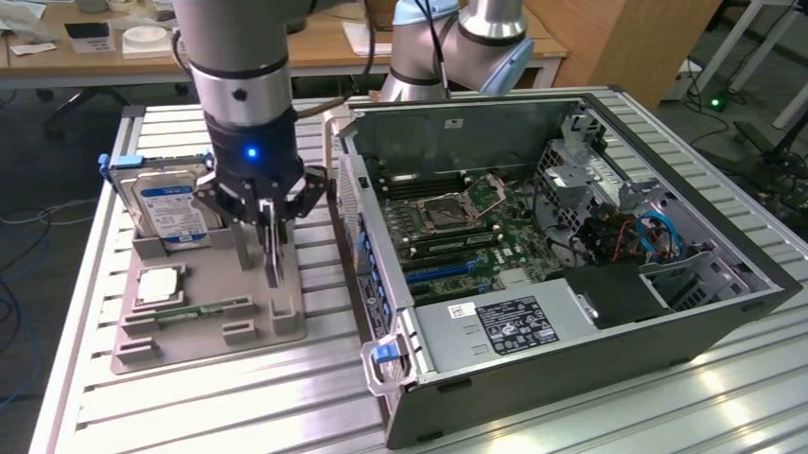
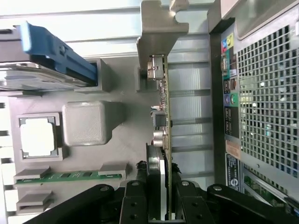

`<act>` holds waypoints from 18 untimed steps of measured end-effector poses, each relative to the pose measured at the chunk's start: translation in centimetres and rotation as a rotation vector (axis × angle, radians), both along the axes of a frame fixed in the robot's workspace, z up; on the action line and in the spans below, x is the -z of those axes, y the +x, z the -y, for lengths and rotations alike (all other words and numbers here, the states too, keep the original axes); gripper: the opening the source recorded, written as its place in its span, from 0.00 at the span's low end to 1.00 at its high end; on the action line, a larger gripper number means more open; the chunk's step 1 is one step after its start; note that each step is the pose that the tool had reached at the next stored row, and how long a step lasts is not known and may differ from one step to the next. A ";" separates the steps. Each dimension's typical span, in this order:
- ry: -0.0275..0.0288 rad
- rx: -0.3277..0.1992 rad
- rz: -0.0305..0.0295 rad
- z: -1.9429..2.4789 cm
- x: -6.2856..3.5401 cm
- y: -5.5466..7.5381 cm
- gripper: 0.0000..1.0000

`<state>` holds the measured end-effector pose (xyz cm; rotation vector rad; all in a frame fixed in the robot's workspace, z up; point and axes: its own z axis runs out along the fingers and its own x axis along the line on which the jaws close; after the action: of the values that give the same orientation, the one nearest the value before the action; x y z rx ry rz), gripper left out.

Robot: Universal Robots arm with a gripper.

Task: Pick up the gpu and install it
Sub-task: 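Pick up the gpu and move the gpu toward the slot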

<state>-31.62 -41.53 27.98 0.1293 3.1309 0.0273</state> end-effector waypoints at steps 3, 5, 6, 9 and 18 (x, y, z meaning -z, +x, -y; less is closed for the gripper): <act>0.0001 0.000 0.0000 0.00 -1.37 0.0 0.28; 0.0000 0.000 -0.0003 0.00 -2.28 0.0 0.28; 0.0001 0.000 -0.0002 0.00 -2.72 0.0 0.28; 0.0001 0.000 -0.0004 0.00 -4.11 0.0 0.28; 0.0002 0.000 -0.0006 0.00 -8.09 0.0 0.28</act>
<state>-31.62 -41.53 36.07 0.1294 3.1315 0.0275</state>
